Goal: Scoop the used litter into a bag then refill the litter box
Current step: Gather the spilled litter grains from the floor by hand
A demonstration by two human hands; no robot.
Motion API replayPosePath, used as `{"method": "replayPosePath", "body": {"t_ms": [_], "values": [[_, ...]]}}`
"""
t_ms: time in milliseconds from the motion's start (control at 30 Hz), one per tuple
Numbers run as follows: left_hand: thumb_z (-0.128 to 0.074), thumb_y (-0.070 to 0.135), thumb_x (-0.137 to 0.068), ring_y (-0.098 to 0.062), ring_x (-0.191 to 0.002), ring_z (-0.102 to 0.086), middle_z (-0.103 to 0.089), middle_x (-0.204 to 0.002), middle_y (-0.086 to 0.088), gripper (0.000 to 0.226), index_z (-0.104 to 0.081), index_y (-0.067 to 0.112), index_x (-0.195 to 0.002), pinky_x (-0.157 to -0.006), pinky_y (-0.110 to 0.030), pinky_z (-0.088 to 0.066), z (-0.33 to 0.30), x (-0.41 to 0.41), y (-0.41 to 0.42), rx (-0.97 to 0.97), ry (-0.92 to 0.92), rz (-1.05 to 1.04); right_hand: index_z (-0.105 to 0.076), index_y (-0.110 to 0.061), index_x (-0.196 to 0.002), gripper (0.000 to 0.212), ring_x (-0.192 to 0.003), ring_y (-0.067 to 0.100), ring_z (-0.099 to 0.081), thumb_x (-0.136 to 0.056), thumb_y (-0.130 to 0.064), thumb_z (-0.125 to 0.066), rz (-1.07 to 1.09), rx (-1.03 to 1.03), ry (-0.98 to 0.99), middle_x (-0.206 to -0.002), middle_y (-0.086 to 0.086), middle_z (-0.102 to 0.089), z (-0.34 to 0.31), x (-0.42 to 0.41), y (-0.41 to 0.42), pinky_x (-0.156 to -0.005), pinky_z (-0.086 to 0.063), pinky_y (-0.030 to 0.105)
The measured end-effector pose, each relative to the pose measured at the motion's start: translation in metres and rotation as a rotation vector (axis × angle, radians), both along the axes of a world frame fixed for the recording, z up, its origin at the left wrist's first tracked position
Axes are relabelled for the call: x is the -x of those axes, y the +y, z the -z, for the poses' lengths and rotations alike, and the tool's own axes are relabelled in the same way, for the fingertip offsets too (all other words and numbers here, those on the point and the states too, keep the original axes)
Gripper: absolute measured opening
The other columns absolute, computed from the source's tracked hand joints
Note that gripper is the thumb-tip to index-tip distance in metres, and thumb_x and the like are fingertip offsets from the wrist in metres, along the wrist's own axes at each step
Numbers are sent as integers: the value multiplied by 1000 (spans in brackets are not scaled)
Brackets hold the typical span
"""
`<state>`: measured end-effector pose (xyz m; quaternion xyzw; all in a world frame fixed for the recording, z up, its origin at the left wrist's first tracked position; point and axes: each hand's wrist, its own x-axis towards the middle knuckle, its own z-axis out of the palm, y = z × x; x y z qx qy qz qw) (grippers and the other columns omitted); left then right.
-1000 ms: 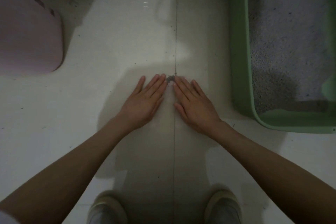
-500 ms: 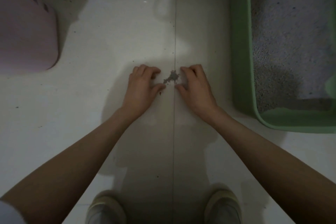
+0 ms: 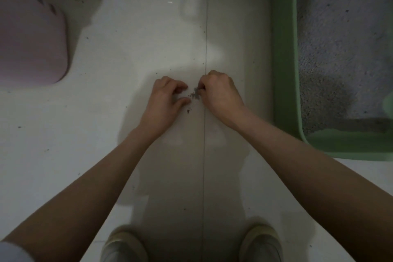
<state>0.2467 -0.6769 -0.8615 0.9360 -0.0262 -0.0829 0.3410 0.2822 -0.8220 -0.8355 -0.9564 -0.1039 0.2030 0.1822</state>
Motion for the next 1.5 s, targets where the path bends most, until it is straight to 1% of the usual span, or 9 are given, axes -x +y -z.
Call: {"method": "replayPosePath", "body": {"t_ms": [267, 400, 500, 600, 1067, 1167, 1267, 1400, 1500], "values": [[-74, 14, -74, -24, -95, -49, -52, -93, -6, 33, -63, 5, -105, -80, -12, -29, -7, -2, -4, -11, 73, 17, -66, -3, -100, 20, -95, 27, -61, -89, -15, -54, 33, -58, 20, -103, 15, -66, -2, 3, -9, -80, -43, 30], [-77, 22, -72, -24, -102, -47, -53, -104, -11, 43, -62, 5, -108, -91, -24, -37, -9, -4, -14, -29, 72, -17, -65, -8, -71, 13, -48, 4, -53, -81, 0, -63, 758, -813, 327, -59, 4, -60, -10, 19, -28, -52, -45, 16], [-78, 23, -70, -29, -107, -45, -52, -108, -14, 47, -61, 4, -109, -94, -31, -37, -10, -5, -26, -58, 64, -14, -60, -3, -75, 13, -48, 5, -54, -86, 3, -57, 1149, -1380, 657, -62, 5, -56, -17, 30, -42, -48, -46, 12], [-76, 16, -72, -26, -105, -47, -51, -108, -14, 39, -62, 3, -105, -88, -21, -35, -12, -10, -36, -32, 81, -36, -58, -3, -73, 11, -50, 6, -54, -83, 0, -55, 1204, -1642, 825, -65, 5, -56, -20, 35, -51, -48, -47, 11], [-61, 12, -86, -32, -95, -60, -67, -98, -19, 15, -68, 2, -95, -80, -32, -48, -22, -25, -40, -202, 208, 19, -49, -6, -67, 27, -52, 10, -47, -89, 3, -37, 867, -1515, 820, -57, 2, -52, -25, 35, -38, -48, -39, 18], [-65, 10, -84, -14, -74, -58, -65, -80, -4, 6, -68, 5, -83, -67, -11, -41, -30, -21, -25, 18, 233, -184, -49, -5, -66, 25, -49, 9, -43, -87, 8, -49, 844, -1387, 732, -51, 0, -47, -23, 38, -34, -47, -32, 18], [-60, 2, -86, -7, -58, -50, -53, -67, -2, 14, -60, 8, -73, -57, -16, -42, -45, -12, -2, 715, 448, -477, -54, -3, -70, 20, -50, 8, -49, -85, 9, -53, 839, -1302, 730, -55, 2, -51, -19, 44, -36, -49, -41, 16], [-72, 8, -71, -5, -58, -50, -48, -65, 3, 22, -50, 13, -74, -50, -11, -43, -58, 3, 21, 1540, 800, -493, -60, 0, -83, 18, -57, 10, -62, -88, 10, -47, 894, -1348, 782, -63, 4, -64, -19, 46, -37, -55, -51, 16], [-87, 14, -53, -8, -61, -53, -51, -67, 1, 32, -58, 13, -67, -52, -14, -45, -56, 11, 25, 1641, 827, -447, -61, -2, -80, 18, -56, 10, -58, -91, 2, -48, 856, -1168, 656, -64, 4, -63, -21, 40, -34, -55, -47, 18]]}}
